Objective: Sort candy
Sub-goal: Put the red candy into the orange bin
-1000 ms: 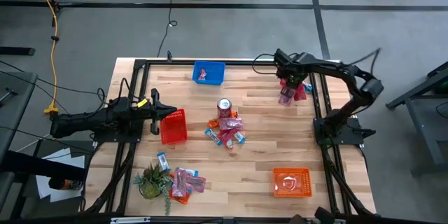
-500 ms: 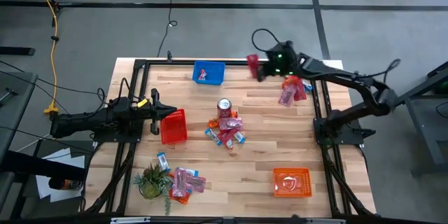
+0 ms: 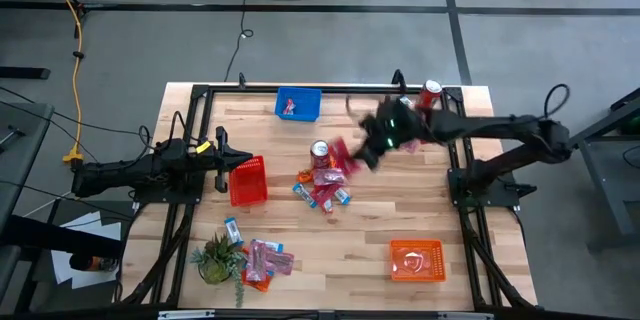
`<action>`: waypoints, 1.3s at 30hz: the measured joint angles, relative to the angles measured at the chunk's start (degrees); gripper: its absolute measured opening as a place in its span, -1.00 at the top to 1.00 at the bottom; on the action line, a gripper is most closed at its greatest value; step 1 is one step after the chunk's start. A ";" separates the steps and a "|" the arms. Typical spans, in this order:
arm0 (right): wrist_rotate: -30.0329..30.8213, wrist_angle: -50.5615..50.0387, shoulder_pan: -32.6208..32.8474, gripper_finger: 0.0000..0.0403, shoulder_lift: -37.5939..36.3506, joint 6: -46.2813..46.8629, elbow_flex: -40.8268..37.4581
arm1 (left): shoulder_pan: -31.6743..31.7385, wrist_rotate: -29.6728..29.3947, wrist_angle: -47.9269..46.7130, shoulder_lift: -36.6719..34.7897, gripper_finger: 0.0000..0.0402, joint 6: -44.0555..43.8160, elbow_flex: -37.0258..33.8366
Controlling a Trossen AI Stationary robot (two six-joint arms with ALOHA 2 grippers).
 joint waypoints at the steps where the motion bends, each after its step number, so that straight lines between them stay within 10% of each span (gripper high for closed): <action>1: 0.02 -2.88 3.12 1.00 -1.34 2.97 0.00 | -0.01 0.00 0.02 -0.02 1.00 0.02 0.02; 11: 13.20 -16.59 39.82 1.00 -4.75 45.93 0.00 | 0.02 0.00 0.02 0.00 1.00 0.01 -0.01; 17: 15.86 -24.26 52.70 1.00 -0.31 55.54 0.00 | -0.01 0.00 0.04 -0.02 1.00 -0.01 0.00; 39: 15.07 -29.12 55.15 1.00 11.16 8.03 -0.02 | 0.02 0.00 0.04 -0.02 1.00 -0.01 -0.01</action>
